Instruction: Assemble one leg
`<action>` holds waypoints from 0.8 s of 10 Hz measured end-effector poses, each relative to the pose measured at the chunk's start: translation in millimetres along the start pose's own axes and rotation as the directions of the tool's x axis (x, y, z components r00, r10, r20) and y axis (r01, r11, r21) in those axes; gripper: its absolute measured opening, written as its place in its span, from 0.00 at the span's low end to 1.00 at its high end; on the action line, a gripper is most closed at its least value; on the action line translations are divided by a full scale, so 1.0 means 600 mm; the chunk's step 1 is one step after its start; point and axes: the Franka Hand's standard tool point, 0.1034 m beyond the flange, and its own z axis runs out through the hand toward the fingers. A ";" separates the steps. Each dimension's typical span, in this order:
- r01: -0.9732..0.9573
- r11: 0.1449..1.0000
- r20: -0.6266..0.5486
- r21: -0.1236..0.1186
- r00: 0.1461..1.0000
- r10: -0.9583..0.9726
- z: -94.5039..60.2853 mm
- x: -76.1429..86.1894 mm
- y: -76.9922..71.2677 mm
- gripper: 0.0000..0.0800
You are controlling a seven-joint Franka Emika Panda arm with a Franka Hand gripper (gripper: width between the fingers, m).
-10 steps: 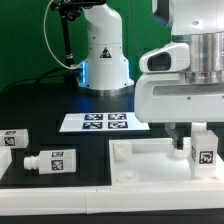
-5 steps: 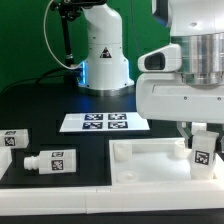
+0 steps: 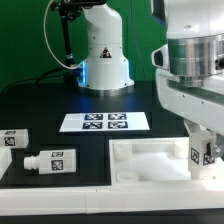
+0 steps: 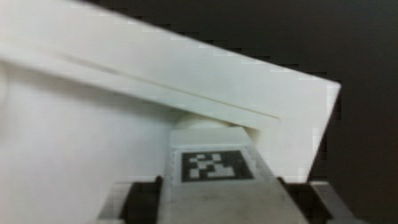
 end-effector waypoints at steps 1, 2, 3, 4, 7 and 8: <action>-0.126 0.992 0.007 -0.003 0.992 0.126 0.000 -0.002 -0.002 0.36; -0.291 0.957 0.017 0.007 0.957 0.290 0.001 -0.003 -0.004 0.36; -0.376 0.926 0.027 0.017 0.926 0.376 0.001 -0.001 -0.003 0.36; -0.432 0.901 0.035 0.017 0.901 0.432 0.001 -0.001 -0.003 0.36; -0.460 0.888 0.033 0.016 0.888 0.459 0.002 -0.002 -0.003 0.36; -0.459 0.889 0.032 0.016 0.888 0.458 0.003 -0.002 -0.003 0.50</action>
Offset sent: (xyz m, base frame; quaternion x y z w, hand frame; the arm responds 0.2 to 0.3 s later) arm 0.0068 -0.0118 0.0015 0.0468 -0.0130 0.2760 0.9599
